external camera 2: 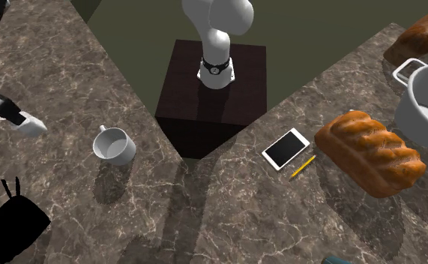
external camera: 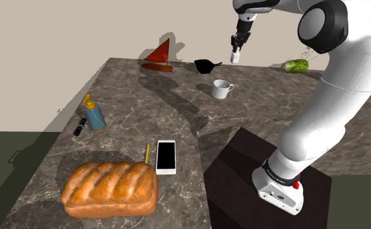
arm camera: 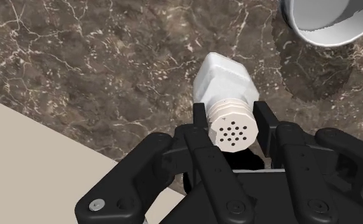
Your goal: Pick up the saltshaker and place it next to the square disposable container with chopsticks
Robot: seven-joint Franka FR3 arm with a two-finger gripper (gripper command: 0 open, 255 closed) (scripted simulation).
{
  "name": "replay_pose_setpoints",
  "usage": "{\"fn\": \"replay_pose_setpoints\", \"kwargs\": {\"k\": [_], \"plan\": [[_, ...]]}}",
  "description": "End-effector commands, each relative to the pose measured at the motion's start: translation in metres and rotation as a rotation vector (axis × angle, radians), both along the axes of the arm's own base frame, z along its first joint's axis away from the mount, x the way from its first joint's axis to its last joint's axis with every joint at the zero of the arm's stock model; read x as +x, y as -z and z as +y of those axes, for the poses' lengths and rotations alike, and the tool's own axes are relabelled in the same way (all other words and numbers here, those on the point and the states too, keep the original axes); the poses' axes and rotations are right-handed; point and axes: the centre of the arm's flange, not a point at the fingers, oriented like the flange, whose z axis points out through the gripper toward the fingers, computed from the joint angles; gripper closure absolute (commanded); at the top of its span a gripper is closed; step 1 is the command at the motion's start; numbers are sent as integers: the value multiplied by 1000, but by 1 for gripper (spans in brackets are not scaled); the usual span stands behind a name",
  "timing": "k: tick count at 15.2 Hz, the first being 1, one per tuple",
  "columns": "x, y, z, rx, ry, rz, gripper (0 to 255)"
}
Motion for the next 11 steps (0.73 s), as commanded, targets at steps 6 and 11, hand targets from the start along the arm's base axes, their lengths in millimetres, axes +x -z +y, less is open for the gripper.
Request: {"fn": "replay_pose_setpoints", "kwargs": {"k": [6, 11], "plan": [[-2, 9, -78, -1, -2, 0, 255], [-2, 35, -78, -1, -2, 0, 255]]}}
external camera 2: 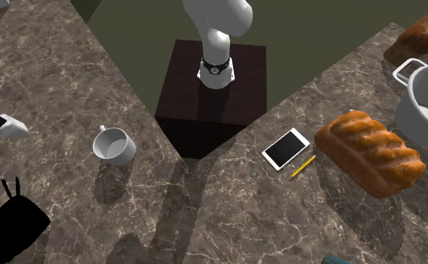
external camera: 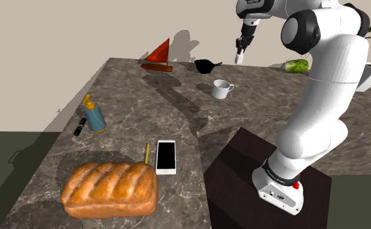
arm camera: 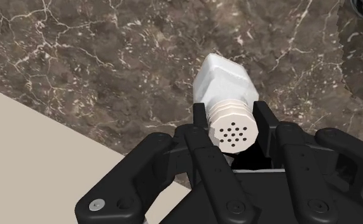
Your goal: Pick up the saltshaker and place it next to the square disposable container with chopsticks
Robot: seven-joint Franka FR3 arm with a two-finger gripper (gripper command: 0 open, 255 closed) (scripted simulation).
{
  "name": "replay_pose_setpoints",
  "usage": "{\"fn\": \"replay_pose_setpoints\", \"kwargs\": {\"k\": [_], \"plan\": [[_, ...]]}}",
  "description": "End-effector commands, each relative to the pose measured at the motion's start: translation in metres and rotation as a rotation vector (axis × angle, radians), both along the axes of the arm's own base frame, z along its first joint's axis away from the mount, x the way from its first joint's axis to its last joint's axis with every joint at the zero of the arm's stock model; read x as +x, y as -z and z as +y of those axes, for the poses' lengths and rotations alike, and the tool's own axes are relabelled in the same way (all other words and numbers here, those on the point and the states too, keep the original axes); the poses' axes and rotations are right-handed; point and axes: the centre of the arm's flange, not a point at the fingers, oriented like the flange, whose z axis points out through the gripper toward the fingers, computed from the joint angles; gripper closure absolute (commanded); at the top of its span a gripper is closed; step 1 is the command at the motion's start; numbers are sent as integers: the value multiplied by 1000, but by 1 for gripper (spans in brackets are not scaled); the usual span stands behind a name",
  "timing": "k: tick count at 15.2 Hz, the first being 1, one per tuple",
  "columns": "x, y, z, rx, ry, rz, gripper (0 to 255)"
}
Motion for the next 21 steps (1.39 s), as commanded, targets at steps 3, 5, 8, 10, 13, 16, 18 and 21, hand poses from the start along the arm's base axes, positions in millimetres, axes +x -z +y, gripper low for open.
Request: {"fn": "replay_pose_setpoints", "kwargs": {"k": [3, 5, 8, 10, 13, 16, 18, 21], "plan": [[0, 21, 0, 0, 0, 0, 255], [0, 32, 0, 0, 0, 0, 255], [0, 47, 0, 0, 0, 0, 255], [0, 58, 0, 0, 0, 0, 255], [0, 74, 0, 0, 0, 0, 255], [0, 90, 0, 0, 0, 0, 255], [0, 100, 0, 0, 0, 0, 255], [0, 116, 0, 0, 0, 0, 255]]}}
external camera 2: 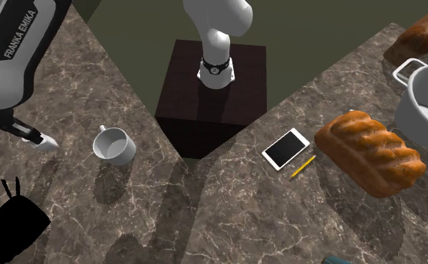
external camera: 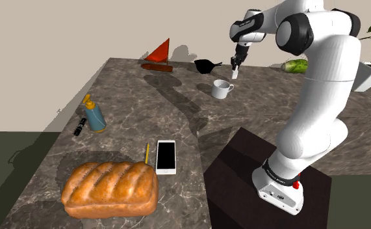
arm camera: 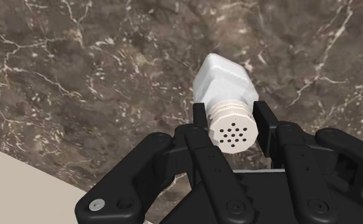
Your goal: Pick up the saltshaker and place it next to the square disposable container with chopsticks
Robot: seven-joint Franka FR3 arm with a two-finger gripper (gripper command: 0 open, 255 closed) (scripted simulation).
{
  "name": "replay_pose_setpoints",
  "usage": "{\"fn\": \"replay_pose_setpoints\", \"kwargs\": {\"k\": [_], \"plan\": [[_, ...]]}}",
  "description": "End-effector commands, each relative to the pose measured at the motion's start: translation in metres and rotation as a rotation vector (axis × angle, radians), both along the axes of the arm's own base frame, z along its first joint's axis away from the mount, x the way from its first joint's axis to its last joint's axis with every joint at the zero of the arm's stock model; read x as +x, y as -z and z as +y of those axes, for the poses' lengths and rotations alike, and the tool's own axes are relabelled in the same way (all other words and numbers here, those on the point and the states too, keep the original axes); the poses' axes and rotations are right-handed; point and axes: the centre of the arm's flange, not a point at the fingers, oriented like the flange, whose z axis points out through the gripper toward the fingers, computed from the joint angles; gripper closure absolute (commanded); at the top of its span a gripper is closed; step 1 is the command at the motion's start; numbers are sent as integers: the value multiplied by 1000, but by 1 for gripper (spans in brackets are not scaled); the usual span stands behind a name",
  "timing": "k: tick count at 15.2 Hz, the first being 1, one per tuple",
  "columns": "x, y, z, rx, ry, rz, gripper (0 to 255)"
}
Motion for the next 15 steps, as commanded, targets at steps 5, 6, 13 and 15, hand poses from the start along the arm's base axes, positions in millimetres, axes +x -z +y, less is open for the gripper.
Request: {"fn": "replay_pose_setpoints", "kwargs": {"k": [5, 6, 13, 15], "plan": [[0, 19, 0, 0, 0, 0, 255], [0, 19, 0, 0, 0, 0, 255], [0, 19, 0, 0, 0, 0, 0], [0, 19, 0, 0, 0, 0, 0]]}}
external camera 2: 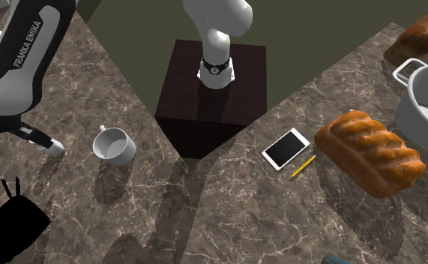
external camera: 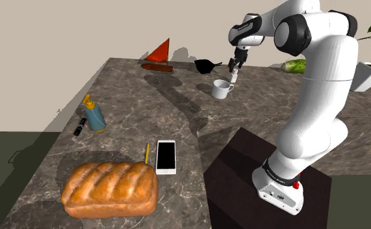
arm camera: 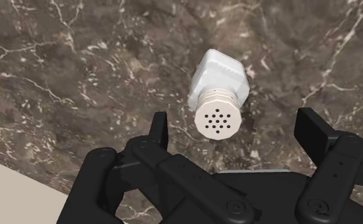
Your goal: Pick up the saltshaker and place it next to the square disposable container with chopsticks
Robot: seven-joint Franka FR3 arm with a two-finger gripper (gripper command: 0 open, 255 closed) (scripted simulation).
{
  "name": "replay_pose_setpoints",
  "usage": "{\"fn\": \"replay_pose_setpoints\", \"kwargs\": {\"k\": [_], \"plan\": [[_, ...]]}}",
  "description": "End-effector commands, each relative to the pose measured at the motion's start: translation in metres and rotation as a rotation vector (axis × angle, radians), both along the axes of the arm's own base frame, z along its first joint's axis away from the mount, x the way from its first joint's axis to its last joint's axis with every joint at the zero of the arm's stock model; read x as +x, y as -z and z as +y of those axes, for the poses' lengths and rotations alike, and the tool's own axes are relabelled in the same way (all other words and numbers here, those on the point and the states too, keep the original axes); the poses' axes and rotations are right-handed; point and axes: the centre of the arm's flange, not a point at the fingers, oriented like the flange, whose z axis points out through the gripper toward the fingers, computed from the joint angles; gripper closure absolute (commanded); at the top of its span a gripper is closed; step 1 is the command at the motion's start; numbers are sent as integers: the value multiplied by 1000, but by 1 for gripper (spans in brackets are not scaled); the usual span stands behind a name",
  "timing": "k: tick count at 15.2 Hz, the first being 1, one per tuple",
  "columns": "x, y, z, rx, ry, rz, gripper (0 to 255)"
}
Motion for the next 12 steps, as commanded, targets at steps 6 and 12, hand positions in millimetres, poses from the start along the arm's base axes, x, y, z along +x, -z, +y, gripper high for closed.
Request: {"fn": "replay_pose_setpoints", "kwargs": {"k": [6, 12], "plan": [[-2, -50, 6, 0, 0, 0, 0], [-2, -50, 6, 0, 0, 0, 0]]}}
